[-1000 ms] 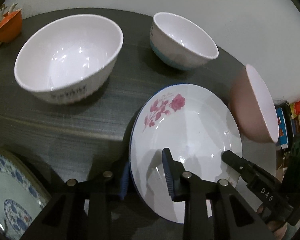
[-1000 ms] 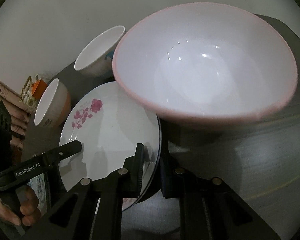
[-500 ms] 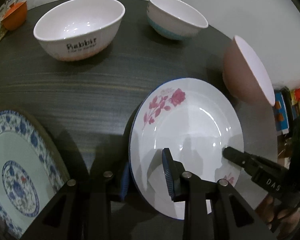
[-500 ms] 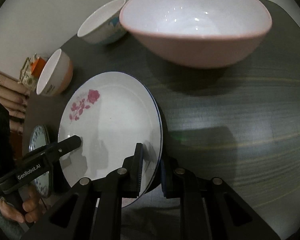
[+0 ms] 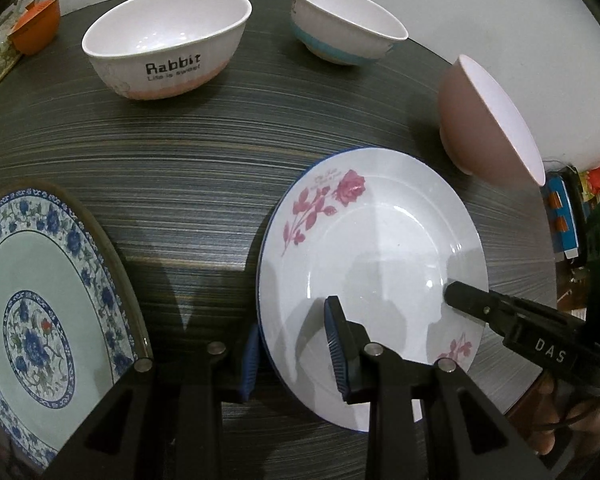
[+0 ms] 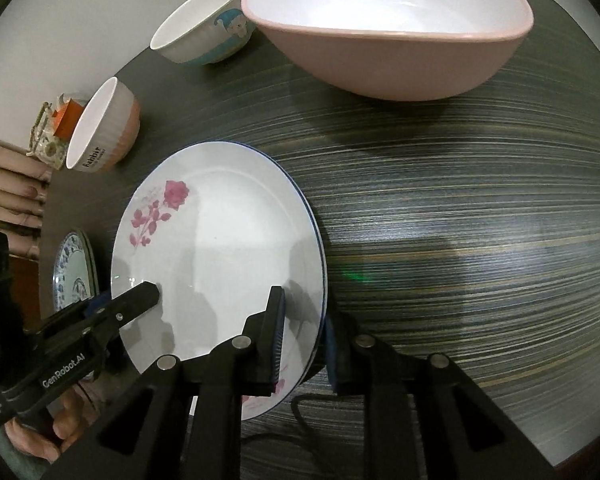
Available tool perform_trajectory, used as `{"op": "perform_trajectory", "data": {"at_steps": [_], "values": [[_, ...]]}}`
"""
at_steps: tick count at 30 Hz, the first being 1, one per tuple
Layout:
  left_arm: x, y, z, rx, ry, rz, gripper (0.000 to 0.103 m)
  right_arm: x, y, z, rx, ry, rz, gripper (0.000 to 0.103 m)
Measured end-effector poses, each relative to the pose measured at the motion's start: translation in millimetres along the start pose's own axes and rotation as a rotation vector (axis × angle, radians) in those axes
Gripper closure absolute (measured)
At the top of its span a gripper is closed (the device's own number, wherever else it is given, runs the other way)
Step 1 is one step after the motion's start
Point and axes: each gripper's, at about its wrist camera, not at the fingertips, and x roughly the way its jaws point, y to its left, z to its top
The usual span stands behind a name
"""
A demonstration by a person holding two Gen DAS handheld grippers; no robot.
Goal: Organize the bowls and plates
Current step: 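Lift the white pink-flowered plate off the table with both grippers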
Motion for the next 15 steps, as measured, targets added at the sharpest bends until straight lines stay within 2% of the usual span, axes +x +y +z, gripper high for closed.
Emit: {"op": "perform_trajectory", "data": {"at_steps": [3,6,15], "values": [[-7,1,-4,0.001,-0.005,0.003,0.074,2,5,0,-0.02,-0.007,-0.023,0.084],[-14,4,-7,0.02,-0.01,0.026,0.08,3,9,-3,-0.028,-0.019,-0.034,0.084],[-23,9,-11,0.016,-0.019,0.027,0.084,2,8,-5,-0.017,-0.034,-0.05,0.085]]}}
